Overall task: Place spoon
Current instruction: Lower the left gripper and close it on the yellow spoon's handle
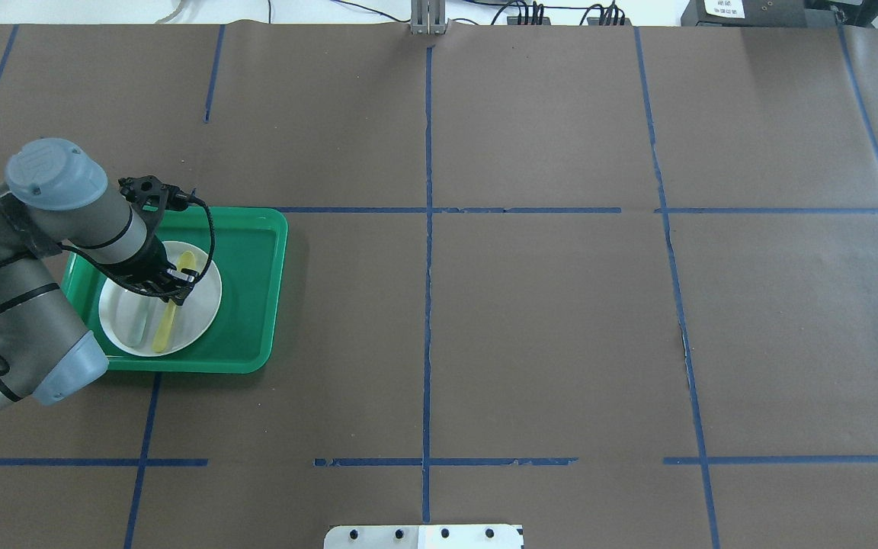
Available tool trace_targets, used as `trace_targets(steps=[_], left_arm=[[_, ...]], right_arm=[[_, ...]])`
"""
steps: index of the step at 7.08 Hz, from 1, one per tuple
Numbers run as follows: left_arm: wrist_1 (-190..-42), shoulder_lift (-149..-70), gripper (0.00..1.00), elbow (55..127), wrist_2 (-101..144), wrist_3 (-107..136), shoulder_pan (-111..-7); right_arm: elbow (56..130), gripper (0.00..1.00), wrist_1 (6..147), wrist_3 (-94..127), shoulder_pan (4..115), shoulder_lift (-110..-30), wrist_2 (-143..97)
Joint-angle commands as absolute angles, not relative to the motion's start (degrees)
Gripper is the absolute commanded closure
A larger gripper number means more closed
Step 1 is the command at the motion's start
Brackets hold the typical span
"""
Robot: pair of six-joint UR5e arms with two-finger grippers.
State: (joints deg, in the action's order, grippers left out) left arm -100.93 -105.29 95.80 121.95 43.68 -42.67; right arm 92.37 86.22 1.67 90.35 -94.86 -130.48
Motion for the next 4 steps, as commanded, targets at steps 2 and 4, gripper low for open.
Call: trace_targets(steps=[2,4], left_arm=[[-94.6,-106.3,1.00,98.4,122.3,46.0,-42.6],[-90.3,-110.2,1.00,100.5,122.3,54.2,-42.5]], right_arm=[[92.4,0.00,86.2,1.7,90.4,-94.8,-130.5],[92.4,0.00,86.2,1.7,90.4,-94.8,-130.4]])
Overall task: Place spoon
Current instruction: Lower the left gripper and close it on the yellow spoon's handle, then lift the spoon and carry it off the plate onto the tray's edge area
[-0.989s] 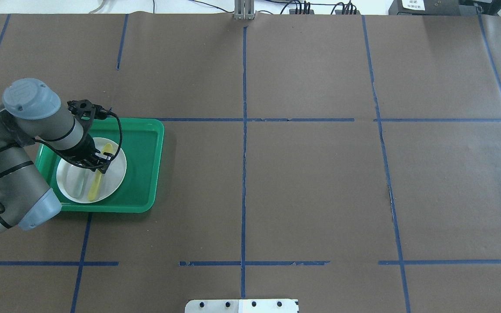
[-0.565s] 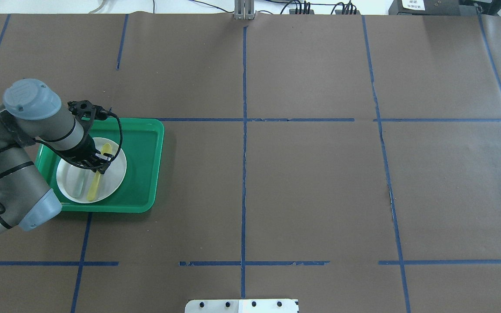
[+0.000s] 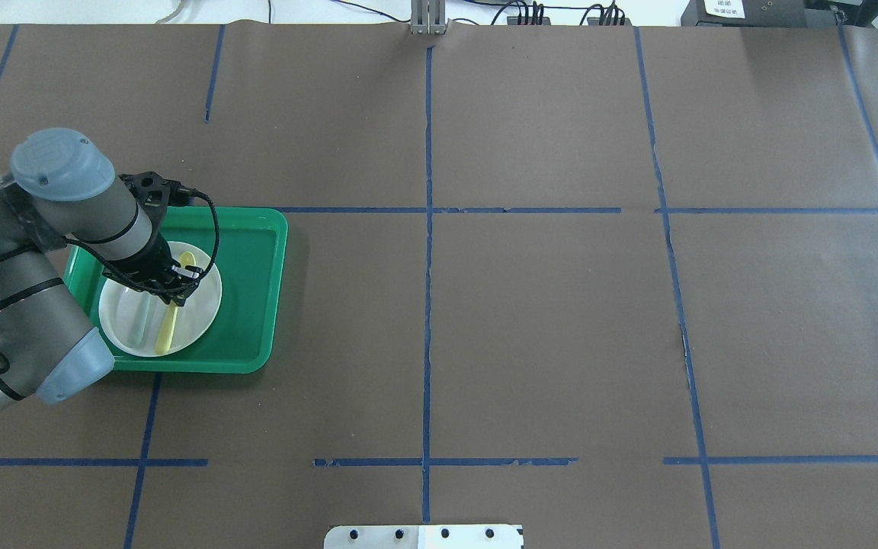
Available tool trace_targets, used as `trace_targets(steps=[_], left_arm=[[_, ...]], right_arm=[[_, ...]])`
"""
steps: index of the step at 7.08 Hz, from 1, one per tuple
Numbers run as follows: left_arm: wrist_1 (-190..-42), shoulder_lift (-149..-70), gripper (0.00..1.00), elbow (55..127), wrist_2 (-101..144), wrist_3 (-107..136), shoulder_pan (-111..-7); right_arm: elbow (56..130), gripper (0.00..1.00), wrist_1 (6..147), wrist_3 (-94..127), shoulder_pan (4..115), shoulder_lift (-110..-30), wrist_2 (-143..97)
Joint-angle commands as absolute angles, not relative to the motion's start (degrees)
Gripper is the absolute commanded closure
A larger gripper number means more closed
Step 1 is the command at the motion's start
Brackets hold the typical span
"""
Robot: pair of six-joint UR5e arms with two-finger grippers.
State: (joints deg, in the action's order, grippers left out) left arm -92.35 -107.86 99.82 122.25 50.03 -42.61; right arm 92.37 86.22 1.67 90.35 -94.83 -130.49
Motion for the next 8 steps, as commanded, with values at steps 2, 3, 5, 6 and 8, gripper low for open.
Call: trace_targets(steps=[2,3,5,6,8], left_arm=[[-90.4,-113.4,1.00,98.6,122.3,56.7,-41.8],[-90.8,-114.6,1.00,96.8,122.3,56.7,-41.2],[-91.7,-116.8,1.00,93.4,122.2,56.9,-40.5],[-94.4,-117.1,1.00,91.5,122.2,57.0,-40.3],[-96.5,-117.1,1.00,90.0,122.2,58.2,-40.0]], right_arm=[[92.4,0.00,86.2,1.7,90.4,-94.9,-130.5],[92.4,0.00,86.2,1.7,90.4,-94.9,-130.5],[92.4,0.00,86.2,1.7,90.4,-94.8,-130.4],[92.4,0.00,86.2,1.7,90.4,-94.8,-130.5],[92.4,0.00,86.2,1.7,90.4,-94.8,-130.5]])
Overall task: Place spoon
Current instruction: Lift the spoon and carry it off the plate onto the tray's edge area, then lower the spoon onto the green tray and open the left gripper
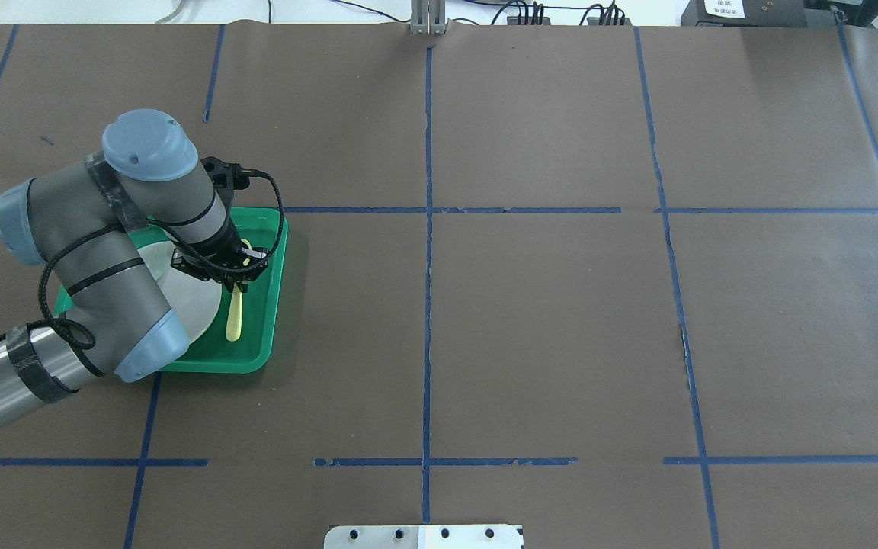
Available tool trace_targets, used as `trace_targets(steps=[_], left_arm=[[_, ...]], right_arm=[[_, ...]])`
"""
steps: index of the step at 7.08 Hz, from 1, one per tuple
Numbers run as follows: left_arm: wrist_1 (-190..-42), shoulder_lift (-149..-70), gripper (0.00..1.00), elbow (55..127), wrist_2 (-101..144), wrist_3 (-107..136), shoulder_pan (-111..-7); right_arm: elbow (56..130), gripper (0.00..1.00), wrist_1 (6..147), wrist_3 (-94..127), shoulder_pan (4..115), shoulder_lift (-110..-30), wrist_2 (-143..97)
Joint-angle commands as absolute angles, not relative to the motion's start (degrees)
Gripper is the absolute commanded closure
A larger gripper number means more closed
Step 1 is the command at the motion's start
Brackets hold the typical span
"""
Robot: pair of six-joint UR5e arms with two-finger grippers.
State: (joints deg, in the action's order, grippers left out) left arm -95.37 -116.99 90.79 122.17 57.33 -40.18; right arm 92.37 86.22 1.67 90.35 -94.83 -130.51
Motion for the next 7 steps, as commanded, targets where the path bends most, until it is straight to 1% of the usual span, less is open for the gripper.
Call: trace_targets(steps=[1,2,3,4,5,6,7], left_arm=[[-96.5,-117.1,0.78,90.3,122.3,58.6,-40.0],[-96.5,-117.1,0.65,90.2,122.3,58.6,-40.0],[-96.5,-116.9,0.46,90.5,122.3,58.6,-40.1],[-96.6,-116.8,0.24,90.9,122.3,58.5,-40.1],[-96.5,-116.6,0.21,92.1,122.3,58.6,-40.8],[-96.4,-116.6,0.21,95.9,122.5,60.4,-45.0],[-96.4,-116.5,0.21,98.3,128.9,61.0,-52.2]], right_arm=[[92.4,0.00,86.2,1.7,90.4,-94.9,-130.5],[92.4,0.00,86.2,1.7,90.4,-94.8,-130.5],[92.4,0.00,86.2,1.7,90.4,-94.8,-130.4],[92.4,0.00,86.2,1.7,90.4,-94.9,-130.5],[92.4,0.00,86.2,1.7,90.4,-94.8,-130.5],[92.4,0.00,86.2,1.7,90.4,-94.8,-130.4],[92.4,0.00,86.2,1.7,90.4,-94.8,-130.5]])
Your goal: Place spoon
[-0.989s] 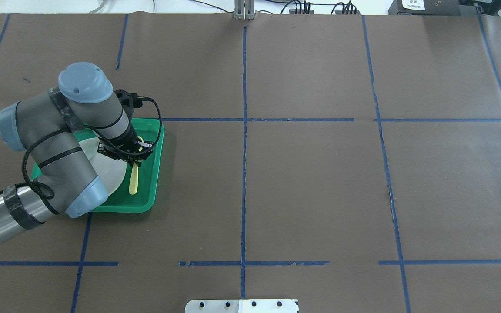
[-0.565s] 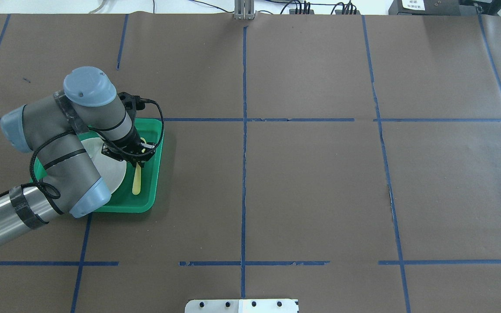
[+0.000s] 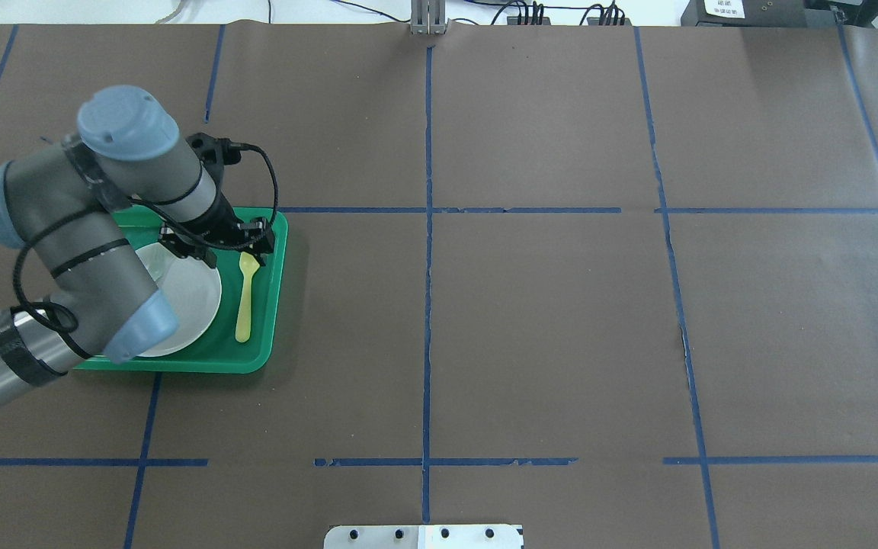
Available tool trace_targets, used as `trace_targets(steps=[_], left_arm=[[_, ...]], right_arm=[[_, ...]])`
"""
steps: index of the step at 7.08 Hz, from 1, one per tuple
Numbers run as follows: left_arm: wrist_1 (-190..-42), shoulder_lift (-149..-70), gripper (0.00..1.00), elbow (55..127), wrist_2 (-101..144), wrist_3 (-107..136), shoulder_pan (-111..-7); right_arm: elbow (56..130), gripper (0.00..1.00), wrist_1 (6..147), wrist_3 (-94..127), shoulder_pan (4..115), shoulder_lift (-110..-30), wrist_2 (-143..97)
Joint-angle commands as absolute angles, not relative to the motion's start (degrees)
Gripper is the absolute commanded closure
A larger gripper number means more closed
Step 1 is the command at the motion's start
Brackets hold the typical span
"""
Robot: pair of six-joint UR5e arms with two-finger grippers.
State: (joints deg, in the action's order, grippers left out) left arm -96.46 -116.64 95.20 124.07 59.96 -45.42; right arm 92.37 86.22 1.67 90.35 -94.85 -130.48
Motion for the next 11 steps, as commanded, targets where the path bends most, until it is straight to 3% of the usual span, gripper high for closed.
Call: trace_targets(steps=[1,3,6,8,10,11], left_arm=[[-96.5,-116.3,0.21,99.7,133.3,60.5,-59.3],[-96.2,-113.1,0.13,102.4,133.3,50.2,-66.8],[-96.1,-98.1,0.11,103.0,133.4,23.0,-78.9],[-95.5,-89.6,0.09,99.3,133.2,-3.0,-90.9],[-92.3,-89.0,0.08,89.7,133.4,-15.9,-100.2],[-90.2,-86.8,0.00,91.8,133.3,-14.9,-100.3]], right_arm=[[92.4,0.00,86.2,1.7,90.4,-94.8,-130.4],[92.4,0.00,86.2,1.7,90.4,-94.9,-130.5],[92.4,0.00,86.2,1.7,90.4,-94.9,-130.5],[92.4,0.00,86.2,1.7,90.4,-94.8,-130.5],[92.4,0.00,86.2,1.7,90.4,-94.8,-130.4],[92.4,0.00,86.2,1.7,90.4,-94.8,-130.5]])
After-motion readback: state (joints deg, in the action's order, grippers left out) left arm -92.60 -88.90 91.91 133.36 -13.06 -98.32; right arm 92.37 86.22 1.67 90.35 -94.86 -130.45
